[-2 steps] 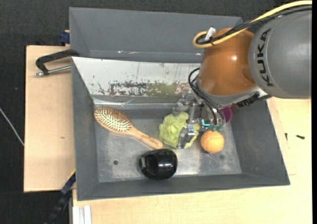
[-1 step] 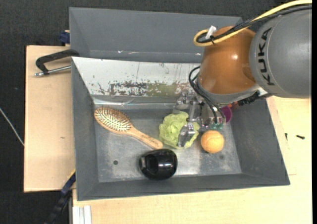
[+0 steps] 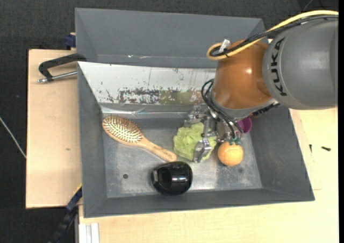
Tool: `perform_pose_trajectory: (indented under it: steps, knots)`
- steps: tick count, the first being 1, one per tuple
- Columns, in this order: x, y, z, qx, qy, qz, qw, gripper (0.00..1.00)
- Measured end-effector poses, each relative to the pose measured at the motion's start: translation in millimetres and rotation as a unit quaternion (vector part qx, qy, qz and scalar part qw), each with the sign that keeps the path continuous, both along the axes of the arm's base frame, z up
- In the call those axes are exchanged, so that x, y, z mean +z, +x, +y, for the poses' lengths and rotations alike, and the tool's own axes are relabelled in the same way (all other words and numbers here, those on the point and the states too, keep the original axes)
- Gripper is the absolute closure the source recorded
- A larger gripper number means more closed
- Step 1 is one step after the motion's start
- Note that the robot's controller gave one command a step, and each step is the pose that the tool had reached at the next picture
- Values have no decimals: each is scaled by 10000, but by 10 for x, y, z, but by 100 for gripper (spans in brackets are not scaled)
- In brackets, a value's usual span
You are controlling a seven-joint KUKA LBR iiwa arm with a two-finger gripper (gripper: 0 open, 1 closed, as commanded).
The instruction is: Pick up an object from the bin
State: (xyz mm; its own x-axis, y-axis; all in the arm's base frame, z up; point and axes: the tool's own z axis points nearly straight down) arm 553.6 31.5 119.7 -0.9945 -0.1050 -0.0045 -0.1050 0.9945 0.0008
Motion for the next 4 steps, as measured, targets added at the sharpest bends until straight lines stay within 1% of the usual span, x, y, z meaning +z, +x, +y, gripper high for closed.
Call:
perform_pose_trajectory:
  steps: [1,2,3,4]
  knots:
    - [-481,240,-343,1005,4,-17,9949,0]
    - [-459,191,-231,1621,-17,-26,9868,0]
    - [-458,30,-290,2350,-14,-41,9720,0]
    - [-452,346,-237,4219,-4,-31,9066,100]
